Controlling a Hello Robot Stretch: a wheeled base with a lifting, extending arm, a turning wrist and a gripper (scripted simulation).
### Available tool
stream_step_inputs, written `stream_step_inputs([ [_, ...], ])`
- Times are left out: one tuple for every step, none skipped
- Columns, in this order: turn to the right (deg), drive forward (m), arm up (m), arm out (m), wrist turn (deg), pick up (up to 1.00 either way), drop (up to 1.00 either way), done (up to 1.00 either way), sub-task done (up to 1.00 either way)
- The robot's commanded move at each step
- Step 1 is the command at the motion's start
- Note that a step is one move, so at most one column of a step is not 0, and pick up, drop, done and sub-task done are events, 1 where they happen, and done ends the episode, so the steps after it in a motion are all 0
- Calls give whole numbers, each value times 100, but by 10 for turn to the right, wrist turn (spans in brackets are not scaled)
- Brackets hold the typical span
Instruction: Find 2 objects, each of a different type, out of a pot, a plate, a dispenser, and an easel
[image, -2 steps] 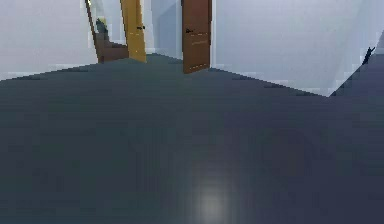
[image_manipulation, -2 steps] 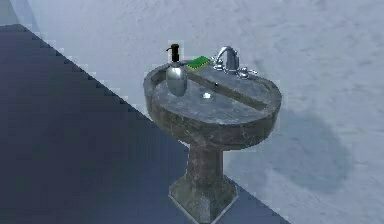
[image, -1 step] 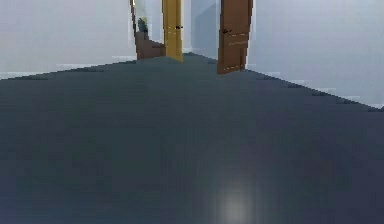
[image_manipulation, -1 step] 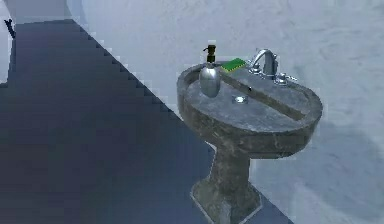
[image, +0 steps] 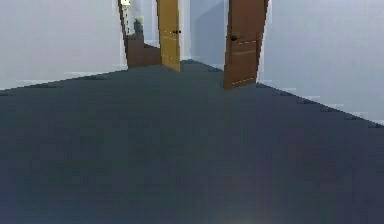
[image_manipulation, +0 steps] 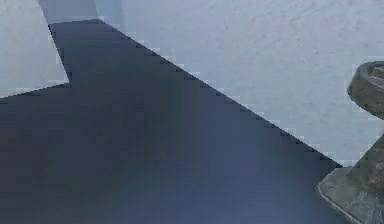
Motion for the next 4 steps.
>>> stream_step_inputs([
  [0,100,0,0,0,0,0,0,0],
  [0,100,0,0,0,0,0,0,0],
  [0,100,0,0,0,0,0,0,0],
  [30,0,0,0,0,0,0,0,0],
])
